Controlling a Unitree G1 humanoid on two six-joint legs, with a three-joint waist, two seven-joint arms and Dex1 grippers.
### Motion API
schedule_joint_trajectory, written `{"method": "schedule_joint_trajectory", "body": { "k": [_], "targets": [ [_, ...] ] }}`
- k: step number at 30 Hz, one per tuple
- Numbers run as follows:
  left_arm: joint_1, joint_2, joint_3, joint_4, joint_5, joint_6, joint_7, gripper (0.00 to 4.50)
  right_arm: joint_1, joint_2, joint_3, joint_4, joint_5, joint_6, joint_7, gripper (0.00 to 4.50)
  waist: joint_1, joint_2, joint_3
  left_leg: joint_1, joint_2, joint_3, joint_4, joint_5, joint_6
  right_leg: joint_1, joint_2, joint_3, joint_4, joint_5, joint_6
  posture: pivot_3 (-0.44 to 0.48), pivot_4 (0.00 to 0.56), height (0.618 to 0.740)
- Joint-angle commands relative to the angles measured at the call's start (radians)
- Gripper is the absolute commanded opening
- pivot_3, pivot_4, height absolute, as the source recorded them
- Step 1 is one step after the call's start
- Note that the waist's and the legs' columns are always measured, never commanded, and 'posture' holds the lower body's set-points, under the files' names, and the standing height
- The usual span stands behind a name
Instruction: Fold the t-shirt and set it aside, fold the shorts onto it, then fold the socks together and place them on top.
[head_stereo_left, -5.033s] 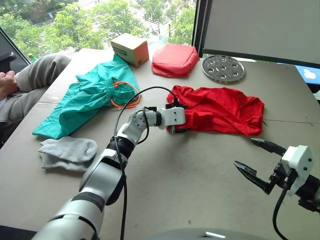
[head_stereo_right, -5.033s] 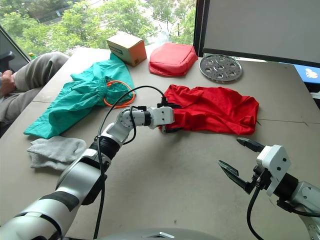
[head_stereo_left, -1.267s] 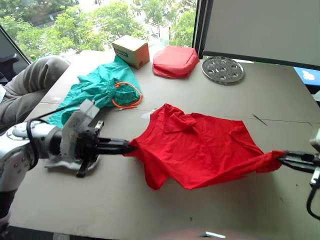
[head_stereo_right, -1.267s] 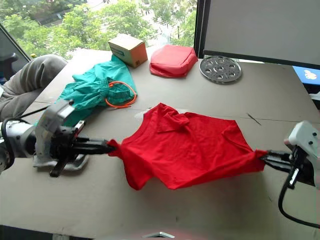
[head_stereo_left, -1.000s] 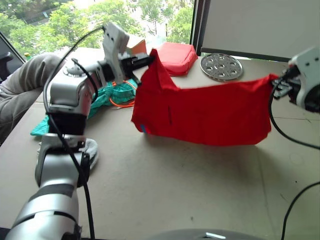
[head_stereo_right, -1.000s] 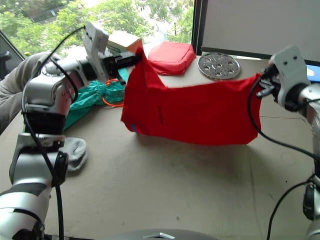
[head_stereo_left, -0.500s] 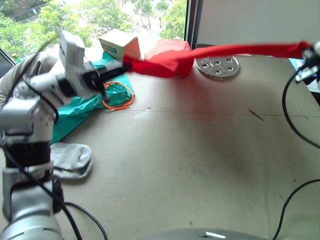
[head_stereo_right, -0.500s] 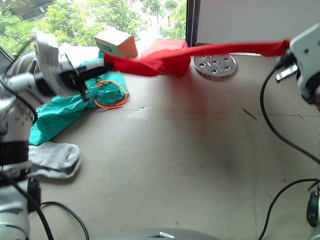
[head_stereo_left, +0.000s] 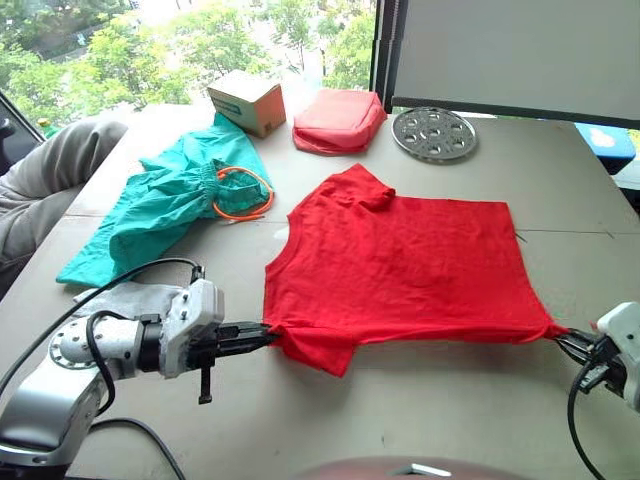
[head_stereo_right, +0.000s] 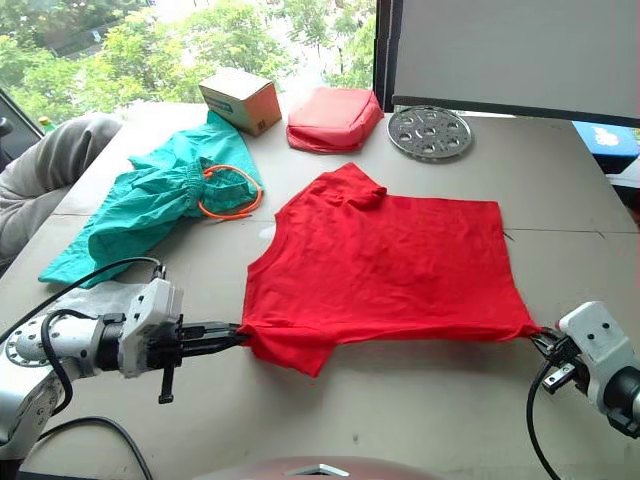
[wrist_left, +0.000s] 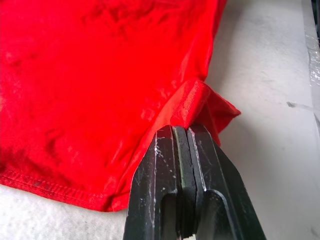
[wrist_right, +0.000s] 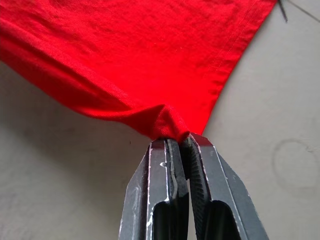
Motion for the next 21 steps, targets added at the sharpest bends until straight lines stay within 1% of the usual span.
{"method": "schedule_joint_trajectory", "body": {
  "k": [1,3,5,10,13,16,17,21],
  "targets": [
    [0.078,0.025,0.030,0.007,0.042,-0.089,-0.072,0.00,0.076,0.001,-0.059,0.006,0.007,-0.062,0.036,0.09,0.001,-0.002,-0.002,0.000,0.000,0.000,0.000,-0.001,0.000,0.000,0.000,0.000,0.000,0.000,0.000,0.000,0.150,0.739],
    [0.102,0.025,0.034,-0.008,0.029,-0.087,-0.082,0.00,0.114,-0.008,-0.065,0.017,0.009,-0.088,0.057,0.09,0.004,-0.003,-0.003,0.000,0.002,-0.001,0.000,-0.003,-0.002,-0.001,-0.001,-0.001,0.000,0.000,0.000,0.000,0.150,0.739],
    [0.134,0.028,0.032,-0.003,0.042,-0.119,-0.111,0.00,0.144,-0.015,-0.076,0.026,0.010,-0.108,0.073,0.09,0.005,-0.002,-0.003,-0.001,0.003,-0.001,0.000,-0.004,-0.003,-0.002,-0.001,-0.002,0.000,0.000,0.000,0.000,0.150,0.739],
    [0.207,0.040,0.033,0.061,0.060,-0.180,-0.188,0.00,0.218,-0.032,-0.090,0.052,0.013,-0.161,0.131,0.09,0.003,-0.002,-0.004,-0.001,0.006,0.001,0.000,-0.008,-0.003,-0.002,0.002,-0.001,-0.001,-0.001,-0.001,0.000,0.150,0.739],
    [0.203,0.038,0.029,0.128,0.054,-0.204,-0.218,0.00,0.227,-0.033,-0.098,0.058,0.038,-0.178,0.150,0.09,0.003,-0.002,-0.004,-0.001,0.007,0.001,0.000,-0.009,-0.004,-0.003,0.003,-0.001,-0.002,-0.001,-0.002,0.000,0.150,0.739],
    [0.174,0.020,-0.006,0.212,0.079,-0.249,-0.230,0.00,0.217,-0.036,-0.099,0.076,0.059,-0.193,0.166,0.09,0.003,-0.002,-0.004,-0.001,0.008,0.003,0.000,-0.009,-0.005,-0.004,0.002,-0.001,-0.001,-0.001,-0.002,0.000,0.150,0.739],
    [0.169,0.013,-0.020,0.216,0.079,-0.249,-0.228,0.00,0.216,-0.042,-0.096,0.081,0.065,-0.197,0.174,0.09,0.003,-0.002,-0.004,-0.001,0.008,0.003,0.001,-0.009,-0.005,-0.004,0.002,-0.001,-0.001,-0.001,-0.002,0.000,0.150,0.739],
    [0.168,-0.007,-0.041,0.155,0.028,-0.156,-0.185,0.00,0.204,-0.072,-0.081,0.093,0.100,-0.169,0.201,0.09,0.003,-0.003,-0.004,-0.002,0.009,0.005,0.001,-0.010,-0.004,-0.005,0.000,-0.001,-0.002,-0.001,-0.002,0.000,0.150,0.739]
  ]
}}
